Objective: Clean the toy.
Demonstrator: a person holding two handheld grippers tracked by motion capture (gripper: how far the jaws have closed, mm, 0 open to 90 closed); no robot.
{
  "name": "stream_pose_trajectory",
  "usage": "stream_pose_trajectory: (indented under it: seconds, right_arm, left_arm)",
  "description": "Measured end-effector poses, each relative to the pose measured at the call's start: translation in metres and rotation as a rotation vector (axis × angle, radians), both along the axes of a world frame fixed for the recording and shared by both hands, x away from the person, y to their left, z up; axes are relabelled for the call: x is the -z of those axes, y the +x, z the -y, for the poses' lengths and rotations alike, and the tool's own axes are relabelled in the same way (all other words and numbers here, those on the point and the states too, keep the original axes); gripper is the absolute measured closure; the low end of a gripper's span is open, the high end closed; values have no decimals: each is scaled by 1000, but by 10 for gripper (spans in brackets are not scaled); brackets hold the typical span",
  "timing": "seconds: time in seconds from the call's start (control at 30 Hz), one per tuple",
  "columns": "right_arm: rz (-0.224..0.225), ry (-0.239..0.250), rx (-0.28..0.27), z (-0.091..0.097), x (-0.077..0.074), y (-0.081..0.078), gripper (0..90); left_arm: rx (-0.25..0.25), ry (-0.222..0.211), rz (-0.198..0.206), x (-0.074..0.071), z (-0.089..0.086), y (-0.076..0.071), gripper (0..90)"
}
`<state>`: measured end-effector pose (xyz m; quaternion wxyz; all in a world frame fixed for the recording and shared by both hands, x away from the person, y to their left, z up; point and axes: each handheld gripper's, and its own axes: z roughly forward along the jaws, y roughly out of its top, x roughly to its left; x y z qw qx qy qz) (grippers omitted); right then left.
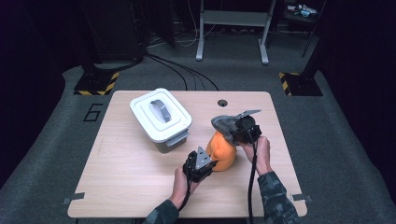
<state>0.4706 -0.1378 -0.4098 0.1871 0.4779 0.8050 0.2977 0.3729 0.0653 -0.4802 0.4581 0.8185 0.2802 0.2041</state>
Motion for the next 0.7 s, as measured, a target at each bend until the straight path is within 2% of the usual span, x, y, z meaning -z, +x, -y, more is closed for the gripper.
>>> stream_pose_trajectory:
  seconds: [0.03,0.1,0.13,0.17,0.2,0.23,0.27,0.3,0.33,0.37,0.4,0.43,0.57,0.6,0.67,0.7]
  right_arm:
    - [-10,-3,-4,2,1,1,736]
    - [11,-6,15,5,-6,-2,735]
    - [28,17,19,7,-10,-7,735]
    - [62,61,-6,8,-18,-23,735]
    - [62,61,-6,8,-18,-23,735]
    - [71,75,-30,7,-20,-29,735]
    - [69,73,-48,1,-22,-37,735]
    - [75,47,-78,-2,-21,-40,735]
    - [72,29,-88,-5,-19,-42,735]
    - [65,33,-68,-8,-9,-40,735]
    - [65,33,-68,-8,-9,-40,735]
    - [50,61,-59,-4,-3,-34,735]
    - [23,11,40,6,9,-15,735]
    - [16,-4,40,10,12,-12,734]
    - [21,25,58,16,11,-14,733]
    - [58,41,46,15,1,-25,733]
  left_arm:
    - [5,5,-1,-1,0,1,721]
    - [0,8,10,-2,1,2,718]
    - [2,10,6,-2,-1,1,716]
    - [-3,-8,-3,-1,-2,1,715]
    - [-4,-15,-6,0,-3,1,715]
    - [-4,-13,-9,0,-3,3,715]
    - [-5,-7,-6,-2,-4,4,715]
    - [-9,-2,-2,-2,-5,4,715]
    - [-4,-9,-15,-2,-6,3,716]
    - [-8,-12,-14,-1,-7,2,716]
    - [-13,-21,-15,1,-7,2,716]
    - [-10,-19,-21,1,-7,3,717]
    - [-22,-30,-30,0,-10,5,717]
    - [-27,-46,-35,1,-10,5,716]
    - [-26,-50,-41,1,-11,8,714]
    - [-32,-57,-47,0,-11,11,712]
